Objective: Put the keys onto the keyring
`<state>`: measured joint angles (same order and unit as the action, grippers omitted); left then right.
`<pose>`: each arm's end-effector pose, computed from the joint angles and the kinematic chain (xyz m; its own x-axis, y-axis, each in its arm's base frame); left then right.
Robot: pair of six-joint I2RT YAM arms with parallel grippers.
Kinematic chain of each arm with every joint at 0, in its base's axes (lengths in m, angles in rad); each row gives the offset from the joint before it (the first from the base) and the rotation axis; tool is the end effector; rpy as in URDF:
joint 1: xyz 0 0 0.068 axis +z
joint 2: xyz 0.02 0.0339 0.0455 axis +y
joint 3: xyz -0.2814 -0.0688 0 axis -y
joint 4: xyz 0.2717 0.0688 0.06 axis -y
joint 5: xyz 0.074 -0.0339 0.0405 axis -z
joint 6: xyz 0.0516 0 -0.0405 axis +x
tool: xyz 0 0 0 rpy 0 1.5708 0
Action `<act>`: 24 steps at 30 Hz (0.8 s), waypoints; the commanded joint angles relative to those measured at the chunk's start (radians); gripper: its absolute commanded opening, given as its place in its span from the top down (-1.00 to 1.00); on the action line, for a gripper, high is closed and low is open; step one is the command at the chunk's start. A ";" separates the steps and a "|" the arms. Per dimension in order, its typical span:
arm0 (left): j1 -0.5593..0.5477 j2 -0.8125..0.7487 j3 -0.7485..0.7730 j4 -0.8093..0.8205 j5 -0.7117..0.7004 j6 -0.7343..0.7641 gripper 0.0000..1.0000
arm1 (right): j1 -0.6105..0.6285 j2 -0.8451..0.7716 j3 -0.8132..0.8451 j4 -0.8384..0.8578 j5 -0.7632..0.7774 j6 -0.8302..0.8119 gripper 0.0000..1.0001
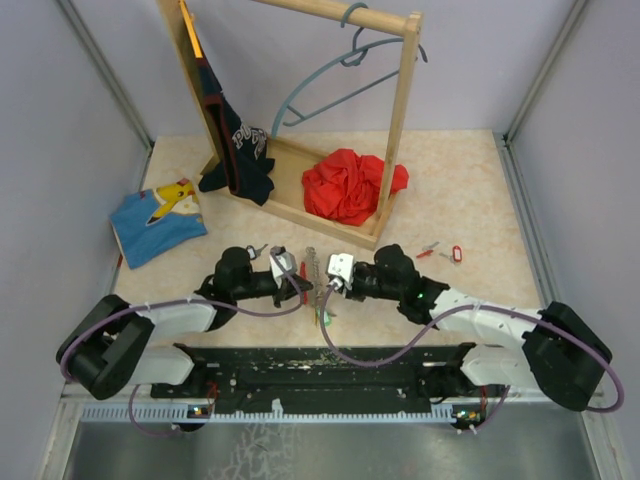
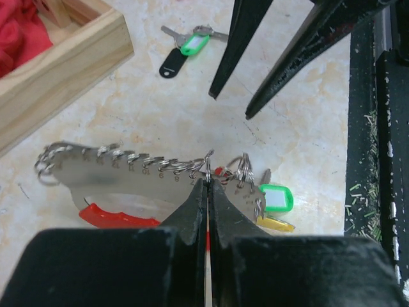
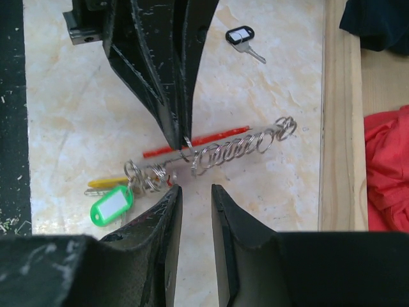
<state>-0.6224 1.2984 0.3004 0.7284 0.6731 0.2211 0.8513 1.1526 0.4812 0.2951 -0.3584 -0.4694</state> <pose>0.1861 -0.1732 0.1583 -0.0041 0.2140 -0.9768 0.9685 0.2440 0.0494 0.1640 0.2147 0.2037 0.1999 -0.4147 -0.8877 -0.9294 0.2065 -0.3057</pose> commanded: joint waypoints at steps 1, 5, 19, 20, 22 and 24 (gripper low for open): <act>-0.010 -0.004 0.048 -0.159 -0.014 0.006 1.00 | -0.040 0.021 0.062 0.021 -0.095 -0.014 0.48; -0.015 -0.004 0.086 -0.229 -0.012 0.005 1.00 | -0.048 0.074 0.094 0.016 -0.157 -0.036 0.47; -0.033 -0.018 0.108 -0.282 -0.009 0.029 1.00 | -0.055 0.252 0.166 0.019 -0.278 -0.070 0.48; -0.034 -0.019 0.107 -0.282 -0.006 0.030 1.00 | -0.055 0.260 0.167 0.022 -0.280 -0.070 0.49; -0.036 -0.023 0.104 -0.278 0.001 0.035 1.00 | -0.055 0.272 0.168 0.033 -0.285 -0.071 0.49; -0.037 -0.021 0.102 -0.276 0.005 0.038 1.00 | -0.057 0.285 0.168 0.043 -0.291 -0.069 0.51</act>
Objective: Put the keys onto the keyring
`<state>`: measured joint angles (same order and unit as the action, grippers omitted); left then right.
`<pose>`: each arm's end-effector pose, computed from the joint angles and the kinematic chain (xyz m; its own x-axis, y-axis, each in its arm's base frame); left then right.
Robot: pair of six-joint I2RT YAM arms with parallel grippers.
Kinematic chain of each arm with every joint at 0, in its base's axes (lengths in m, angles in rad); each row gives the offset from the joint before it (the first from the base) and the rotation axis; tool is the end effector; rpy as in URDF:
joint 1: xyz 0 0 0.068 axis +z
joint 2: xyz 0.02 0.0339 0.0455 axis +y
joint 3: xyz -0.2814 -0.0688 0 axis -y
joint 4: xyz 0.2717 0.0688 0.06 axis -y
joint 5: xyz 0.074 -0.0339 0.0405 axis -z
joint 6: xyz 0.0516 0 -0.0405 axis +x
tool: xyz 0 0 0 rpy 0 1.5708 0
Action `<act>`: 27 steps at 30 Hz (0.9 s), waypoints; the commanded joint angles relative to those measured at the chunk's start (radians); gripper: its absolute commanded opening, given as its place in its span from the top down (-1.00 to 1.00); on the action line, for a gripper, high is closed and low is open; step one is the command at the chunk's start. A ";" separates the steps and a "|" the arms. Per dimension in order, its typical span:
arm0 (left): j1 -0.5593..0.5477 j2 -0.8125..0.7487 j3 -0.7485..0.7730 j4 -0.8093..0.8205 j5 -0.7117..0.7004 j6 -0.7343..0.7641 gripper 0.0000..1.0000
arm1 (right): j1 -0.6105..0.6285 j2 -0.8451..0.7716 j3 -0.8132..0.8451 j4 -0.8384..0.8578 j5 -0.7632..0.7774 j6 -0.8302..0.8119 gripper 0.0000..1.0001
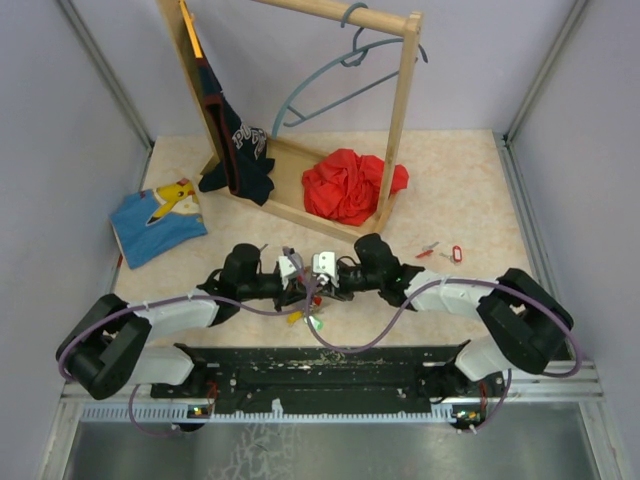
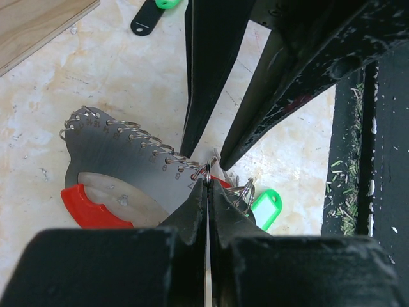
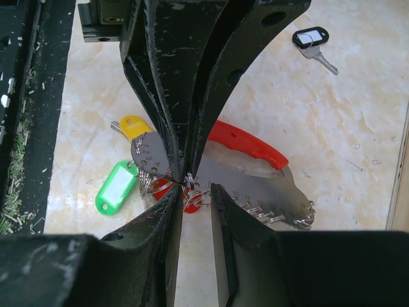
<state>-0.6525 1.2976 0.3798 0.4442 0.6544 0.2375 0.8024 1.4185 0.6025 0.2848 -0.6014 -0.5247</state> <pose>0.1868 -0.1823 0.1527 -0.1376 0.3401 -0.9303 0.9718 0.2279 -0.0604 0.1928 0.2415 0.1758 0.1621 -0.4266 -0.8898 -0.9829 0.0099 -0.1839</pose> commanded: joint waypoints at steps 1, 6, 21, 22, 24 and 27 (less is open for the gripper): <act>-0.008 -0.020 0.024 0.009 0.022 0.023 1.00 | -0.008 0.026 0.049 0.054 -0.052 -0.013 0.52; -0.010 -0.027 0.017 0.018 0.019 0.026 1.00 | -0.008 0.056 0.064 0.044 -0.065 -0.014 0.60; 0.038 -0.118 -0.121 0.271 -0.066 -0.145 0.32 | -0.058 0.003 -0.080 0.396 -0.083 0.189 1.00; 0.056 -0.132 -0.145 0.318 -0.059 -0.172 0.31 | -0.059 0.002 -0.095 0.447 -0.083 0.211 1.00; 0.087 -0.151 -0.186 0.395 -0.054 -0.214 0.26 | -0.060 0.009 -0.121 0.537 -0.082 0.260 1.00; 0.118 -0.123 -0.206 0.459 -0.021 -0.251 0.25 | -0.060 0.038 -0.153 0.680 -0.074 0.329 1.00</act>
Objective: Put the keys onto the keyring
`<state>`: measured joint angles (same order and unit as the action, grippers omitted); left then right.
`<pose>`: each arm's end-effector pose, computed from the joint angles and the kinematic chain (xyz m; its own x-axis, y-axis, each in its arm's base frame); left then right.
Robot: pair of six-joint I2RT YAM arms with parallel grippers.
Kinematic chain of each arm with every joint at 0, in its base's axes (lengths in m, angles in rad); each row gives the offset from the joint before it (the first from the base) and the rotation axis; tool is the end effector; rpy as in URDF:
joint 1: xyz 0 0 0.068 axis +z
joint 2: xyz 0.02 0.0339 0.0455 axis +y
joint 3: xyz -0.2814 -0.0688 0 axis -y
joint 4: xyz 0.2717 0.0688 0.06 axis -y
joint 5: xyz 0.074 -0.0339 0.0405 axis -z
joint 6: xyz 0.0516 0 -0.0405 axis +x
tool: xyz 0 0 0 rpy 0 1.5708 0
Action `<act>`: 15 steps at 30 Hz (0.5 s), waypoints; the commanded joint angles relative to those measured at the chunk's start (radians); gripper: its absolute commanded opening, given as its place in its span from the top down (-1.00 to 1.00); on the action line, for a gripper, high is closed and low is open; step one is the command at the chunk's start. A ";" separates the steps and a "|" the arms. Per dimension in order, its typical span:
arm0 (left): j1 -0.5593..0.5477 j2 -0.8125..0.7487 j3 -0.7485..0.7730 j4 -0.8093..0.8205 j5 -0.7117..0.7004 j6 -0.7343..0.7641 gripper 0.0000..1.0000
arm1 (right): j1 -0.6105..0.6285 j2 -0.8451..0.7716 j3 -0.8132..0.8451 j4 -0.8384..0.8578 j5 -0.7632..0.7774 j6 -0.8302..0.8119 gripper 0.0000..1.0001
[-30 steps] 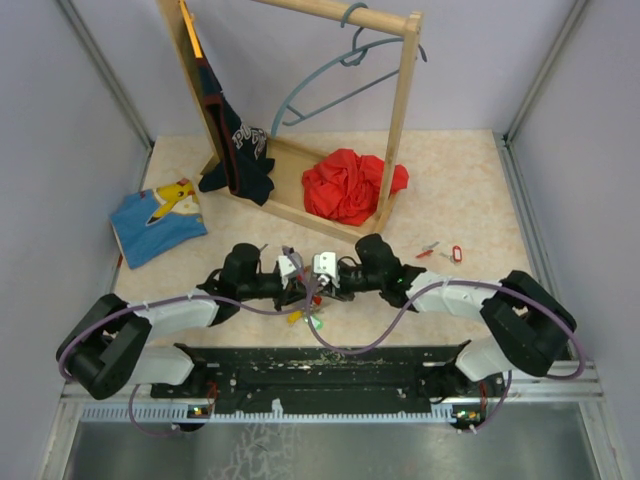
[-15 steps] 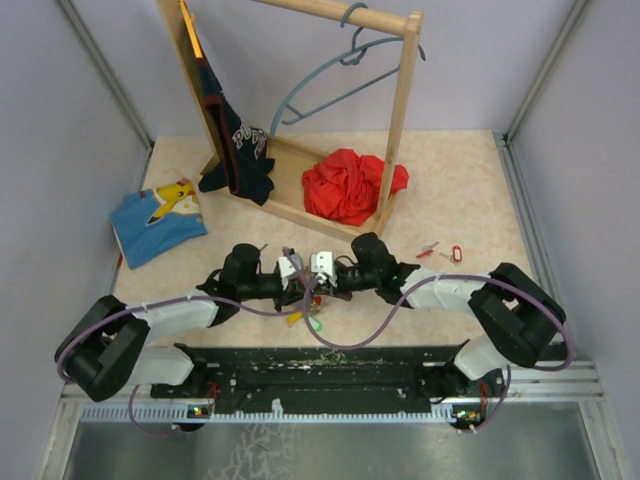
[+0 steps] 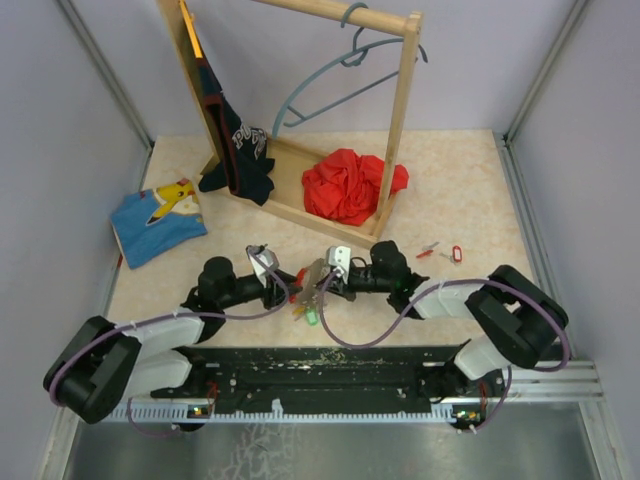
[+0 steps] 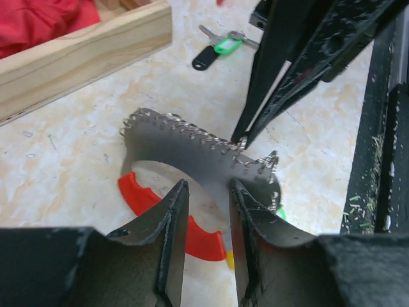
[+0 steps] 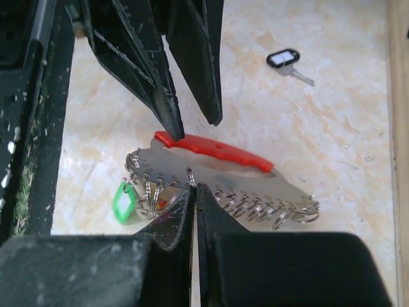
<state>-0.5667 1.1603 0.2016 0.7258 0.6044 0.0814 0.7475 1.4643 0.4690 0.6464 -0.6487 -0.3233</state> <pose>0.1751 -0.1462 0.1567 -0.1202 0.1558 -0.9804 0.9211 0.3860 -0.0516 0.1962 0.2244 0.1587 0.0667 -0.2834 -0.9567 -0.9881 0.1143 -0.1027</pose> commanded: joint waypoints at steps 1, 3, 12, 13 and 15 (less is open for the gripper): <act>0.037 0.034 -0.024 0.186 0.041 -0.102 0.25 | -0.005 0.004 -0.034 0.373 -0.019 0.151 1.00; 0.042 0.082 -0.012 0.194 0.068 -0.111 0.25 | -0.004 0.027 -0.055 0.476 0.002 0.205 1.00; 0.049 0.174 -0.023 0.341 0.160 -0.133 0.16 | -0.005 0.138 -0.082 0.751 0.028 0.335 1.00; 0.049 0.179 -0.027 0.359 0.166 -0.139 0.15 | -0.005 0.146 -0.081 0.766 0.025 0.347 1.00; 0.049 0.185 -0.035 0.398 0.164 -0.146 0.14 | -0.005 0.163 -0.080 0.795 0.019 0.370 1.00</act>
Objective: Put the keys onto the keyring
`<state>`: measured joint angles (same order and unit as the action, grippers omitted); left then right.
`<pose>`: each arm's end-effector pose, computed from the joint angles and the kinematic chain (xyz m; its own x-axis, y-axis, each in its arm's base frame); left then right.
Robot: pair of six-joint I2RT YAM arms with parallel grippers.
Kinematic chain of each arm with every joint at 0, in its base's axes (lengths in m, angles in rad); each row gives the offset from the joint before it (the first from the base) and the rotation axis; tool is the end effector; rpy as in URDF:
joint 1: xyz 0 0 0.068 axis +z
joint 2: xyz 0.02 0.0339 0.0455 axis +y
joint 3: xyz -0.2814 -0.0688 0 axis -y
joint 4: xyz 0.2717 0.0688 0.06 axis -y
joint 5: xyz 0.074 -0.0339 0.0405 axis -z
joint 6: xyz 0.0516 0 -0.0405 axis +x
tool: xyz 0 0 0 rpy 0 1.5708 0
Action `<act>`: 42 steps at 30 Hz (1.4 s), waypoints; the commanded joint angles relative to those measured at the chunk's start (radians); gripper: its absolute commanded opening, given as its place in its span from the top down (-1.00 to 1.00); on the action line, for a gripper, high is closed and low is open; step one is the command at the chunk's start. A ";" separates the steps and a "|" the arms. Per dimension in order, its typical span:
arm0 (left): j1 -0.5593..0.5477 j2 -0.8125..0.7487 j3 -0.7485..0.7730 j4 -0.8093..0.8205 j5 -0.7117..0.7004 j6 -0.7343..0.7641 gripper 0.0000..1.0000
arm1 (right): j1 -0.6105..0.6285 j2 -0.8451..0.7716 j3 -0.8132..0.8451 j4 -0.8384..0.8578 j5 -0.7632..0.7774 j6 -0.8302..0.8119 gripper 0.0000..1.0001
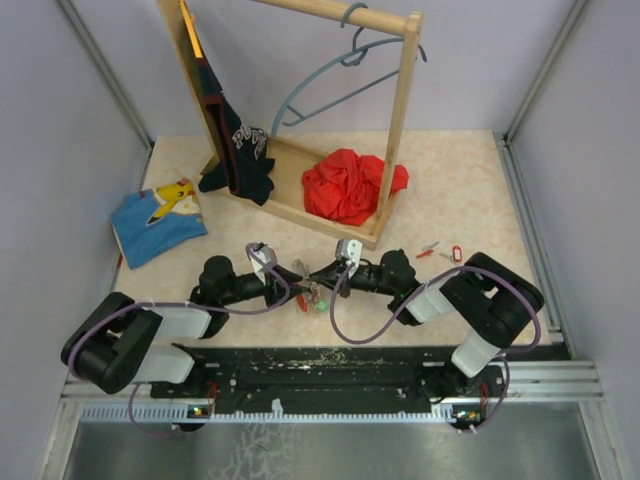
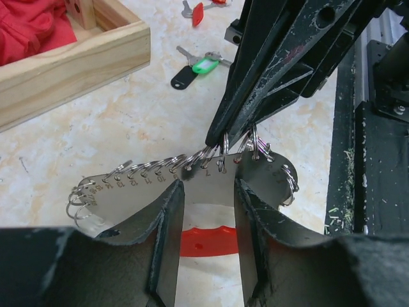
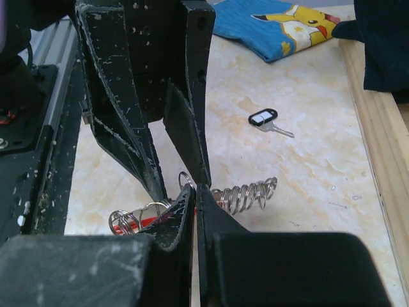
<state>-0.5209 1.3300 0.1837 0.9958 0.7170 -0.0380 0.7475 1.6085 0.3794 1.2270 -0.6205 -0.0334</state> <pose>0.1836 -0.1444 0.1470 -0.1656 0.0620 -0.9842 0.9330 0.3331 -0.1360 0.1953 0.2220 0.1586 0.0312 -0.0082 -0.9995 -0.9790 0.2013 -0.0322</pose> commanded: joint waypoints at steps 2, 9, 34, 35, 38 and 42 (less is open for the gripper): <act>0.004 0.015 -0.028 0.160 0.042 -0.029 0.14 | -0.005 0.033 0.009 0.234 -0.014 0.095 1.00; 0.004 -0.002 -0.042 0.182 0.020 -0.013 0.15 | -0.004 0.108 0.011 0.292 -0.055 0.140 1.00; 0.001 -0.067 0.015 -0.043 0.005 0.085 1.00 | -0.023 -0.044 0.006 -0.029 -0.103 0.037 0.82; -0.002 -0.071 0.033 -0.094 -0.007 0.093 1.00 | -0.023 -0.080 0.014 -0.163 -0.097 -0.023 0.74; -0.011 -0.079 0.072 -0.198 -0.024 0.116 1.00 | -0.023 -0.185 0.072 -0.479 -0.052 -0.179 0.59; -0.045 -0.082 0.115 -0.317 -0.071 0.167 1.00 | -0.024 -0.268 0.148 -0.804 0.013 -0.350 0.49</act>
<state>-0.5354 1.2694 0.2401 0.8387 0.7002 0.0578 0.7322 1.4113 0.4374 0.7986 -0.6598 -0.1715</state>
